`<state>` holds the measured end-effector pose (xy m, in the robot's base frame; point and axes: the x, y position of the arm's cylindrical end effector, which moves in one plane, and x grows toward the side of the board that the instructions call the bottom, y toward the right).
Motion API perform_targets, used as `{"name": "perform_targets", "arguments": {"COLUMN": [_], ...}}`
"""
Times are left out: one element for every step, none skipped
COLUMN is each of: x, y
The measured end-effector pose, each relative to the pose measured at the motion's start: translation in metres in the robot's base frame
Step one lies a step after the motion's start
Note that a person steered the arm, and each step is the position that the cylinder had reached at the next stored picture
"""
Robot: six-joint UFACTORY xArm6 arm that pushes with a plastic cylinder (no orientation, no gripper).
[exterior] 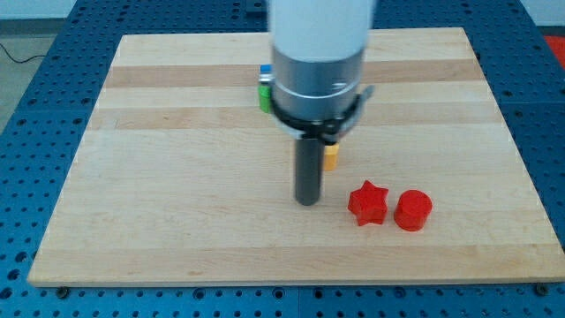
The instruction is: Slightly push the yellow heart to the right side of the board
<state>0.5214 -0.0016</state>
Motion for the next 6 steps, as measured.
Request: {"name": "perform_targets", "arguments": {"x": [-0.021, -0.043, -0.062, -0.069, -0.059, -0.067], "y": [-0.014, -0.003, 0.014, 0.021, -0.004, -0.052]}}
